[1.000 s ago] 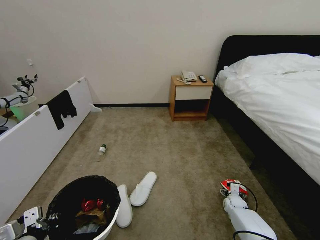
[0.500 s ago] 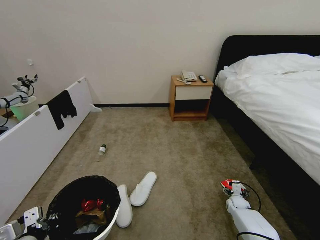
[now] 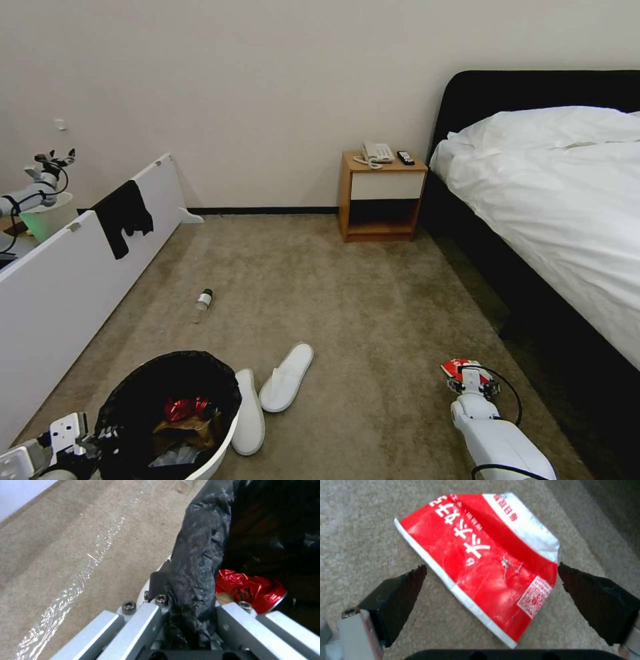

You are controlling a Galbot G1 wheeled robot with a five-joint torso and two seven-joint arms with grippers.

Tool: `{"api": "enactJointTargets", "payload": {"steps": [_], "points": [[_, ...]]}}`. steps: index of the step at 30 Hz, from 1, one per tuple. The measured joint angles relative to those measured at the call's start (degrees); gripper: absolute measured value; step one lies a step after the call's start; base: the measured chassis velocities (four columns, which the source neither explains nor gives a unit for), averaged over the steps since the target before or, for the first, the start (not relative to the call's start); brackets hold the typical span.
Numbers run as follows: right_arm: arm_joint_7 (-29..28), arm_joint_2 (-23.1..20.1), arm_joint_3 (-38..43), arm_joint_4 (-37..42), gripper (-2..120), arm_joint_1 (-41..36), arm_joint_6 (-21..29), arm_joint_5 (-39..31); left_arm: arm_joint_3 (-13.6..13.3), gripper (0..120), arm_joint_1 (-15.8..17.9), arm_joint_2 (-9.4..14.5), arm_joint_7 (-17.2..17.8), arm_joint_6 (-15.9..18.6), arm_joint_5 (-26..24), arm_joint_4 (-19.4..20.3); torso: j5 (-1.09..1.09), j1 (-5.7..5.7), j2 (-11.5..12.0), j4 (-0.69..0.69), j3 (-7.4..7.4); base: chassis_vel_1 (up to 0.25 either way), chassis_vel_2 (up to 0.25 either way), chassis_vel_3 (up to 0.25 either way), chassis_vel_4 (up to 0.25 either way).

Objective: Pick up the trash bin, then pick up the garbage from the floor and place it into the trash bin.

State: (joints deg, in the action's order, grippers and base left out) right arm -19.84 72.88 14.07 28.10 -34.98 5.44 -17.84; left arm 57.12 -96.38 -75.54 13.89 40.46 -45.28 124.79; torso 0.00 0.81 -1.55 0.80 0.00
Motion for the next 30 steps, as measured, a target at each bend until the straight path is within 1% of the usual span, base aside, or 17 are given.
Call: {"api": "enactJointTargets", "payload": {"steps": [15,18,20,21,22,23,24,25,26,27,29,30], "points": [[0.4,1.4,0.2,-1.3,100,-0.4,0.1,1.6,0.0,2,-0.1,-0.1,-0.1,-0.2,0.0,-0.3,0.01,0.0,0.0,0.0,0.0,0.0,0.0,0.0,0.0],[0.8,1.1,0.6,0.2,100,-1.0,-0.1,-0.1,0.1,2,-0.1,-0.1,-0.2,-0.2,0.0,-0.4,0.01,0.0,0.0,-0.01,0.0,0.0,0.0,0.0,0.0],[0.4,-0.6,0.9,6.7,100,-3.4,1.3,-5.6,0.0,2,0.1,-0.1,-0.2,-0.2,0.1,-0.4,0.01,0.0,0.0,-0.03,0.0,0.0,0.0,0.0,0.0],[0.4,-0.6,0.9,6.7,100,-3.4,1.3,-5.6,0.0,2,0.1,-0.1,-0.2,-0.2,0.1,-0.4,0.01,0.0,0.0,-0.03,0.0,0.0,0.0,0.0,0.0],[-0.4,-2.0,1.2,11.3,100,-5.3,2.5,-8.5,-0.2,2,0.3,-0.1,-0.2,-0.2,0.1,-0.4,0.01,0.0,0.0,-0.01,0.0,0.0,0.0,0.0,0.0],[-1.0,-3.5,1.5,15.9,100,-7.3,3.4,-10.5,-0.4,2,0.5,-0.1,-0.2,-0.2,0.1,-0.4,0.05,0.0,0.0,-0.03,0.0,0.0,0.0,0.0,0.0],[-1.0,-3.5,1.5,15.9,100,-7.3,3.4,-10.5,-0.4,2,0.5,-0.1,-0.2,-0.2,0.1,-0.4,0.05,0.0,0.0,-0.03,0.0,0.0,0.0,0.0,0.0],[-2.1,-6.9,2.2,23.8,100,-10.9,4.9,-13.4,-0.7,2,0.8,-0.1,-0.1,-0.2,0.2,-0.4,0.05,0.0,0.0,-0.02,0.0,0.0,0.0,0.0,0.0],[-3.2,-9.5,3.1,30.5,100,-13.7,6.0,-15.9,-0.9,2,1.1,-0.1,-0.1,-0.3,0.3,-0.4,-0.03,0.0,0.0,0.04,0.0,0.0,0.0,0.0,0.0],[-3.2,-9.5,3.1,30.5,100,-13.7,6.0,-15.9,-0.9,2,1.1,-0.1,-0.1,-0.3,0.3,-0.4,-0.03,0.0,0.0,0.04,0.0,0.0,0.0,0.0,0.0],[-4.9,-13.5,4.7,43.6,100,-17.4,6.9,-19.9,-1.3,2,1.4,-0.5,-0.1,-0.3,0.4,0.0,-0.02,0.0,0.0,0.05,0.0,0.0,0.0,0.0,0.0],[-4.9,-13.5,4.7,43.6,100,-17.4,6.9,-19.9,-1.3,2,1.4,-0.5,-0.1,-0.3,0.4,0.0,-0.02,0.0,0.0,0.05,0.0,0.0,0.0,0.0,0.0]]}}
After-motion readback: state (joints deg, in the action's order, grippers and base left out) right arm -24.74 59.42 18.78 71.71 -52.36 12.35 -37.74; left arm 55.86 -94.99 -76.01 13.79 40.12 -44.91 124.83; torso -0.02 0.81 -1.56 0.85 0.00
